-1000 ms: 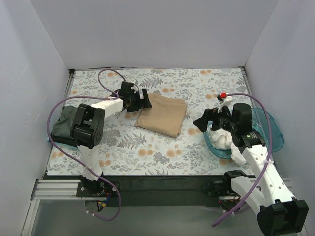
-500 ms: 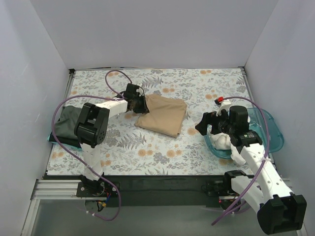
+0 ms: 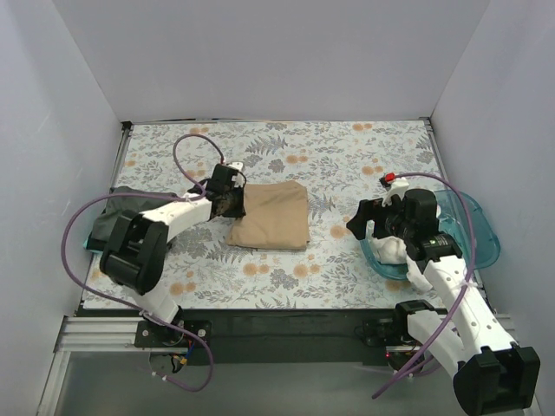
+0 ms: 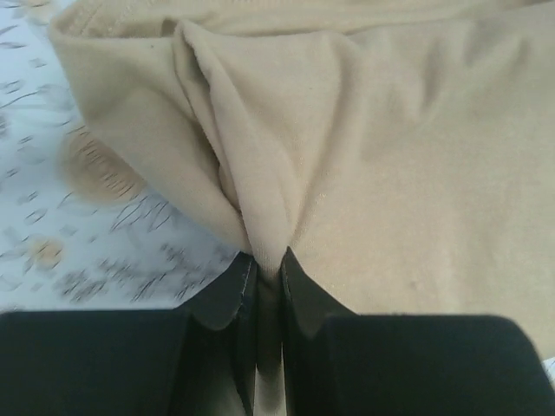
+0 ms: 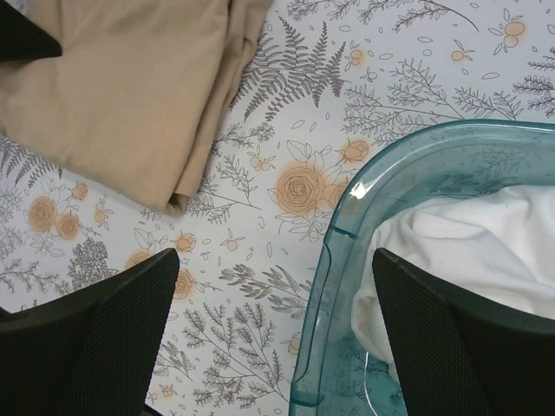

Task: Fold and stack the t-shirts
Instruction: Neatly place the folded tshirt to the corner

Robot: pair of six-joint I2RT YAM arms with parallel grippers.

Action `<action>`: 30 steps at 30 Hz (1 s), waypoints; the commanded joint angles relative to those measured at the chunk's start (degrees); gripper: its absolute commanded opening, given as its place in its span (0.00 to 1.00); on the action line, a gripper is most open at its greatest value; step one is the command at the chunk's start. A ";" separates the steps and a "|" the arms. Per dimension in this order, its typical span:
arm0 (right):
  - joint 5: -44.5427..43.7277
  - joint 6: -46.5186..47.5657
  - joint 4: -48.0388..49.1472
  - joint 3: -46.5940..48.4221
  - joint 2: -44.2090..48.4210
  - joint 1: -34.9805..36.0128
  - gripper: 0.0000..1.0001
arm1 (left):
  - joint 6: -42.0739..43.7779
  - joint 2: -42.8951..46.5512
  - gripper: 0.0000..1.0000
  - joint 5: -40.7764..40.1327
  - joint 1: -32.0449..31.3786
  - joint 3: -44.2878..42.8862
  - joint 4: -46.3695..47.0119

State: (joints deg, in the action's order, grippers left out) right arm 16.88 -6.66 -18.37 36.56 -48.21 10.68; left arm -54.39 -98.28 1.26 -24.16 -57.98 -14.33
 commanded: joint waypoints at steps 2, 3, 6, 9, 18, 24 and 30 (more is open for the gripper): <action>0.78 0.33 1.67 -0.96 -0.40 0.05 0.98 | 3.24 11.08 0.00 -8.98 -0.71 3.92 -2.19; 0.69 0.33 1.67 -1.13 -0.40 0.05 0.98 | 3.59 12.31 0.00 -8.64 -0.62 4.44 -3.85; 0.43 0.07 1.94 -1.40 -0.13 -0.04 0.98 | 3.24 16.36 0.00 -9.86 -1.15 6.29 -5.88; 0.69 -0.02 2.37 -1.66 -0.31 -0.04 0.98 | 1.22 19.87 0.00 -9.87 -1.06 7.70 -7.73; 0.78 -0.37 3.25 -2.01 -2.77 -0.04 0.98 | 5.77 20.58 0.00 -18.66 -1.15 4.99 -17.74; -2.03 -0.64 3.52 -2.28 -3.91 -0.04 0.98 | 13.51 23.12 0.00 -26.39 -0.45 6.55 -21.53; -1.59 -0.64 3.78 -2.37 -4.97 -0.04 0.98 | 22.89 31.29 0.00 -36.75 -0.09 11.03 -16.55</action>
State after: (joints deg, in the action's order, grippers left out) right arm 15.68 -7.29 -16.97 34.68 -53.19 10.66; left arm -39.81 -73.17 -26.52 -24.69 -48.49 -33.89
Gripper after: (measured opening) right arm 0.984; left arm 0.081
